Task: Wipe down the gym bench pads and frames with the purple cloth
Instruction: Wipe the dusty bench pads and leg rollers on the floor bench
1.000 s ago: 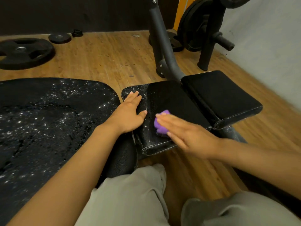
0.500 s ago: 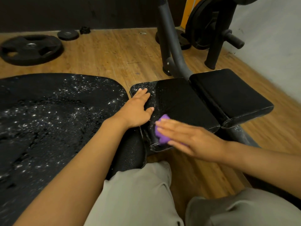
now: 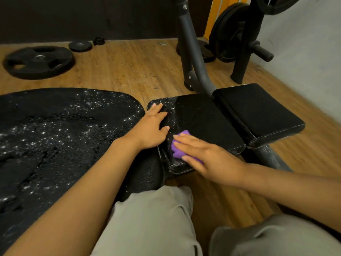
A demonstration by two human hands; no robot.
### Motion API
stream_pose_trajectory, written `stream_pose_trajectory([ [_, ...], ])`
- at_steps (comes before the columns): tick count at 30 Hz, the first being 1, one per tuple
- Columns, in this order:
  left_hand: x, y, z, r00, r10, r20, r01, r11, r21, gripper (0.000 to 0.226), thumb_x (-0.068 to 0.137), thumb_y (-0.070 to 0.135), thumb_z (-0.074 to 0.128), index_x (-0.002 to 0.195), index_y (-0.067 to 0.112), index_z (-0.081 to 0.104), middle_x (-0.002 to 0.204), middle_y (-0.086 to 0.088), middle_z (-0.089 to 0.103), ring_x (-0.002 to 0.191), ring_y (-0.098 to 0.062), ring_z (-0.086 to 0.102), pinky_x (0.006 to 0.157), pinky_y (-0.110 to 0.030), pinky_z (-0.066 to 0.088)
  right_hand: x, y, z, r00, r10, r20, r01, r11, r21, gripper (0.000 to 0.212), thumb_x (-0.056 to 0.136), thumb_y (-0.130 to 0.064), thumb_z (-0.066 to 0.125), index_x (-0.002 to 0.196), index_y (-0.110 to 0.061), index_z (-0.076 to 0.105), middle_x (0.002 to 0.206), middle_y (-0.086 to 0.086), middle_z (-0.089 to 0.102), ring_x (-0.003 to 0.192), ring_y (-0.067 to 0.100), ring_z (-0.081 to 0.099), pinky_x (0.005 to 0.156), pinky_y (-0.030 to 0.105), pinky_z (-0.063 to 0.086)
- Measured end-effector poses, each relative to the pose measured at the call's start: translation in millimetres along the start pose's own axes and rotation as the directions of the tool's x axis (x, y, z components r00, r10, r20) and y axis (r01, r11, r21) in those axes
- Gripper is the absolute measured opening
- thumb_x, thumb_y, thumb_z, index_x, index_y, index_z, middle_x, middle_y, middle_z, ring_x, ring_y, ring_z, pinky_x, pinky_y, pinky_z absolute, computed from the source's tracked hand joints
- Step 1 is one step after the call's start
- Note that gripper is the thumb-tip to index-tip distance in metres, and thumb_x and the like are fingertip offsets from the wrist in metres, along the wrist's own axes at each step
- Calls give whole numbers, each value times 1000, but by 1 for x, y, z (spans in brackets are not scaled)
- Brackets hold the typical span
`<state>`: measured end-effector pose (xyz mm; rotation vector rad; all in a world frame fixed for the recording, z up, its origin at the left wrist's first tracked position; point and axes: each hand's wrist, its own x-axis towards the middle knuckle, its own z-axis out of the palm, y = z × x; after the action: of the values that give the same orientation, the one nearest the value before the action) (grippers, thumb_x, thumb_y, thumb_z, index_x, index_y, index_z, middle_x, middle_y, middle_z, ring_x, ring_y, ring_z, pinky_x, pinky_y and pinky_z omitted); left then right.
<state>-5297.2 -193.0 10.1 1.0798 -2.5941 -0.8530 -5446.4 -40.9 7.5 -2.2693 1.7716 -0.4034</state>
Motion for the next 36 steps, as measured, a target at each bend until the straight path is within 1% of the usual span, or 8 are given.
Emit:
stream_pose_trajectory([
  [3,-20,-16,-14,998,-16,-62,24,992,124,60,97,29,53,149,11,30,162,-6,8,149,-18,-3,119,-28,1,-4,1,7,996,69,-59,-69,998,16,49,99,-25,47,146,-17,36,155,-7,25,143,1,13,115,11,8],
  [10,-50,-46,-36,977,-211,-25,209,938,278,77,95,52,44,153,12,14,162,-3,2,149,-17,-4,121,-32,0,35,1,7,994,-93,62,90,995,50,46,100,-30,44,144,-20,39,154,-10,28,144,1,14,115,11,9],
  [17,-56,-45,-32,983,-179,-40,182,931,317,74,97,53,34,154,14,8,162,0,-3,148,-14,-8,119,-27,-6,123,44,0,983,177,-45,-178,984,-19,46,101,-22,42,146,-13,35,156,3,27,145,17,18,115,25,12],
  [22,-54,-46,-31,982,-186,-18,180,913,366,73,98,54,29,154,14,4,162,-2,-7,148,-15,-10,120,-29,-6,52,9,-4,973,-183,140,173,982,79,43,97,-24,50,140,-19,46,148,-8,38,142,0,21,117,17,15],
  [26,-53,-44,-32,980,-198,-2,181,894,410,73,99,54,26,154,13,1,162,-4,-9,148,-17,-10,120,-30,-5,30,3,-16,927,-264,266,249,964,90,43,98,-29,46,140,-23,45,146,-17,37,139,-10,17,111,6,12],
  [31,-54,-42,-33,978,-209,5,188,890,415,72,99,54,24,154,14,0,161,-3,-11,148,-16,-12,120,-29,-7,104,19,-5,981,-164,99,172,983,-69,40,99,-28,43,138,-19,47,145,-4,45,138,6,32,114,25,28],
  [33,-55,-40,-34,976,-215,9,192,889,416,72,99,54,24,154,15,0,161,-2,-12,148,-15,-12,120,-29,-7,149,29,5,996,-66,61,75,987,-143,32,99,-24,42,127,-13,53,132,5,52,124,21,47,102,41,42],
  [36,-55,-40,-35,976,-216,22,187,889,418,73,99,55,24,154,15,-1,161,-2,-12,148,-14,-13,120,-29,-8,197,37,11,988,151,18,-146,977,-152,28,99,-24,38,113,-7,55,116,12,55,106,30,54,89,46,45],
])
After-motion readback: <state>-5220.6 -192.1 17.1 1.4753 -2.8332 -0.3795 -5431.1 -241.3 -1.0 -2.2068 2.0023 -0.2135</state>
